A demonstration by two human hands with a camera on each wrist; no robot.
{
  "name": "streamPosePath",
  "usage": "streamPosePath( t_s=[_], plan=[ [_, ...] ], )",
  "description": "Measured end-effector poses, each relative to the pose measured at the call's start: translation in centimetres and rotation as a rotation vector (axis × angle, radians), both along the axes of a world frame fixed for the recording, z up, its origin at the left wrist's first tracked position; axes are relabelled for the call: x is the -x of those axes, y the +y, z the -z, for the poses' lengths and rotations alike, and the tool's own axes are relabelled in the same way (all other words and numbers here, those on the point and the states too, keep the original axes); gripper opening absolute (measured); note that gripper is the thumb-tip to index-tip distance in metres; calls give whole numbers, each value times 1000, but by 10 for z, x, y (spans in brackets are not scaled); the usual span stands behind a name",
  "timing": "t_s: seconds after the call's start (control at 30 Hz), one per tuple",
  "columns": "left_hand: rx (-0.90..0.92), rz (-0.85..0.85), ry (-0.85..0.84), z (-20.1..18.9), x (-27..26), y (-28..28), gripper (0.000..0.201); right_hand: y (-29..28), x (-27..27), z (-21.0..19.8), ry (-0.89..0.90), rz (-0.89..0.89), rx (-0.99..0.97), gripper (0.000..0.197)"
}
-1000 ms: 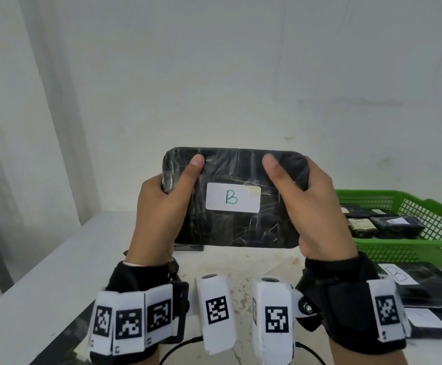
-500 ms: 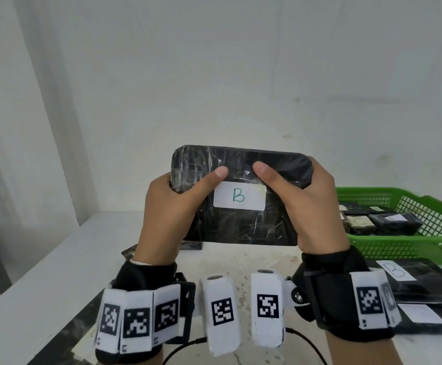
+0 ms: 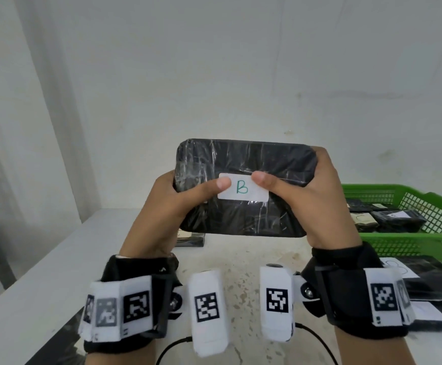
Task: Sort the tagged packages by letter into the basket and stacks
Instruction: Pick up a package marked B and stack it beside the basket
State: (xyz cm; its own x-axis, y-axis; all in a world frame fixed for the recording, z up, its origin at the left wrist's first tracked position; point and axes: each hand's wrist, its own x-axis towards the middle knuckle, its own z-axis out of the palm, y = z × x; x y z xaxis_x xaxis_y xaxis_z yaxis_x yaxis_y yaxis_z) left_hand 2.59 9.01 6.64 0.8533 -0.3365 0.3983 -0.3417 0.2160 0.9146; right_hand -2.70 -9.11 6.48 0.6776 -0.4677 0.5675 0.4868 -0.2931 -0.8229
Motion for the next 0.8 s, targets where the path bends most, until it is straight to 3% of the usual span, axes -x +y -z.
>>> streamPosePath(
  t_s=[0.13,0.27,0.53,0.7,0.8],
  plan=[
    [53,-49,-6,-1,-2,4,39,2,-1,0,6,-45,4,71],
    [93,-70,8,0,-4,5,41,-5,3,-2,86,-240,20,86],
    [106,19,6,1,-9,13,56,-7,-4,6,28,-159,54,79],
    [201,-25,27,4,-14,10,49,-8,-3,6,53,-349,75,101],
    [194,-18,-13,4,-15,10,51,-11,-4,7,42,-311,98,103]
  ],
)
